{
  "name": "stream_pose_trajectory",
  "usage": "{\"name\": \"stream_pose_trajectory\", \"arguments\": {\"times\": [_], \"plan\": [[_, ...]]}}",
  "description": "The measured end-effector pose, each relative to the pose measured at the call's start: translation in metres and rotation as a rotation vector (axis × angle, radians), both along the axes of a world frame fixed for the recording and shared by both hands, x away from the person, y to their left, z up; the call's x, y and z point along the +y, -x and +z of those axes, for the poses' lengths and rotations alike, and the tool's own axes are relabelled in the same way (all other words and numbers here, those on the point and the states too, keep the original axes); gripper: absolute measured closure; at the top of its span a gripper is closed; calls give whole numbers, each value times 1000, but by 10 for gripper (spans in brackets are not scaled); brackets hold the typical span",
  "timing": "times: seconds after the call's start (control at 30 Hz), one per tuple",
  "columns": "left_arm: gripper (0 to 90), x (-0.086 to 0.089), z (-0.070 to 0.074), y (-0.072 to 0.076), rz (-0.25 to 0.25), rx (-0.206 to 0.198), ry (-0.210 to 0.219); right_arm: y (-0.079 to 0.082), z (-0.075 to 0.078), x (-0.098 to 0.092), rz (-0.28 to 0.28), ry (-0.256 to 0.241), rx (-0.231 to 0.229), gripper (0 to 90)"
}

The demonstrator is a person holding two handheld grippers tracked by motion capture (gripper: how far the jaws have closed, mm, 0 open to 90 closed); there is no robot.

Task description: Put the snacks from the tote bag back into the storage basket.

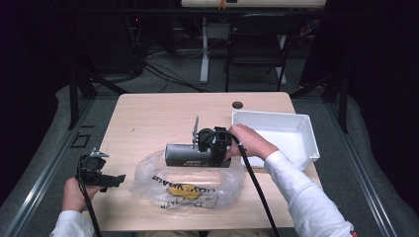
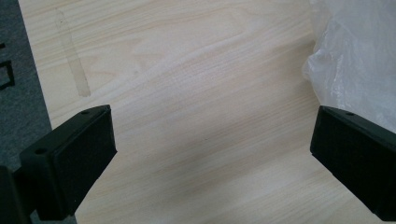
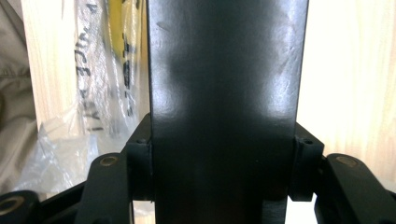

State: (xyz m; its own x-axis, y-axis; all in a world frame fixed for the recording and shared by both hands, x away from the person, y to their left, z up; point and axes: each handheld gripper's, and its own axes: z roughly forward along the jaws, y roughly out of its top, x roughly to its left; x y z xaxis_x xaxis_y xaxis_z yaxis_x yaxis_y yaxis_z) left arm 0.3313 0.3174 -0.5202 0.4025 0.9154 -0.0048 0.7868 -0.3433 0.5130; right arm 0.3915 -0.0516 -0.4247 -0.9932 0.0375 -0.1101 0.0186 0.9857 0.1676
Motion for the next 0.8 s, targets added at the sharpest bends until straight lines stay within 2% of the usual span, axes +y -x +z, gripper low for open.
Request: {"name": "stream_pose_trajectory", "arguments": {"times": [0.27, 0.63, 0.8], "plan": [[1, 0, 0, 0, 2, -1, 1, -8, 11, -13, -16, -15, 0, 422], [1, 0, 0, 0, 4, 0, 2, -17, 25, -33, -29, -6, -13, 422], [1, 1, -1, 0, 4, -2, 4, -20, 30, -44, -39, -28, -24, 422]]}}
